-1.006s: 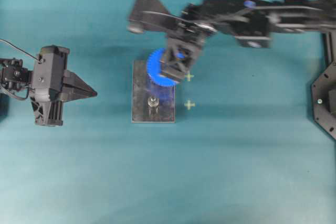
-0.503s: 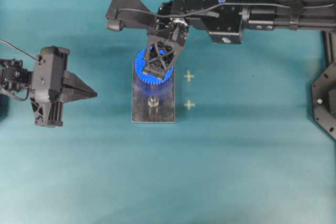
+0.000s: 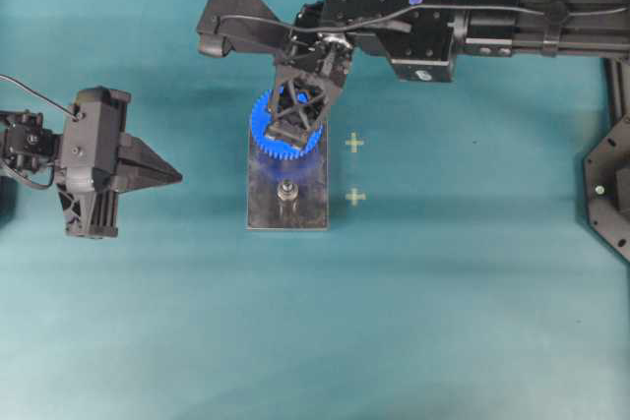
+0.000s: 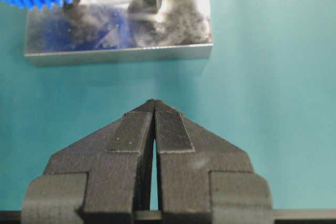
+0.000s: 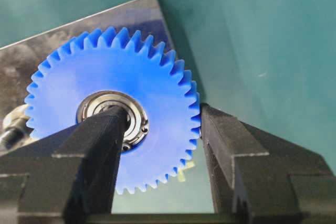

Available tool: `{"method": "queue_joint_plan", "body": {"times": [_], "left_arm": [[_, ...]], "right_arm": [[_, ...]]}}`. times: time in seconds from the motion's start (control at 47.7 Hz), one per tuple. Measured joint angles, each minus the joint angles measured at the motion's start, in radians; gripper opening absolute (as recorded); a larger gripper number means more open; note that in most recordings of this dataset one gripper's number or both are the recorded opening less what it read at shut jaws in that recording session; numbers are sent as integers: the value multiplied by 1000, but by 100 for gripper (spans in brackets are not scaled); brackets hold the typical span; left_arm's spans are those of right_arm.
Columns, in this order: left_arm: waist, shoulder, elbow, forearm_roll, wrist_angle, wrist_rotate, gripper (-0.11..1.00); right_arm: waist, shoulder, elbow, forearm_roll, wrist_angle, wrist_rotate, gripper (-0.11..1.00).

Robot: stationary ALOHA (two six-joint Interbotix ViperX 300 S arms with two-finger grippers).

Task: Fit the large gear onto the shaft.
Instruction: 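Push the gear down onto the upper shaft with the right gripper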

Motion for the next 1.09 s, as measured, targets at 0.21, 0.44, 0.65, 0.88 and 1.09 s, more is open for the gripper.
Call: {"method": "queue_joint_plan", "body": {"times": [0.21,0.44,0.65,0.88,1.09], "left_arm": [[0,0,0,0,0,0,0],[0,0,0,0,-2,0,0],[0,0,0,0,-2,0,0],[0,2,0,0,-2,0,0],[0,2,0,0,-2,0,0]], "right_arm": [[3,3,0,3,0,-2,48],[3,6,-2,0,2,0,48],[3,8,-2,3,3,-2,48],[3,8,-2,5,3,0,48],[0,9,-3,17,9,0,49]]}}
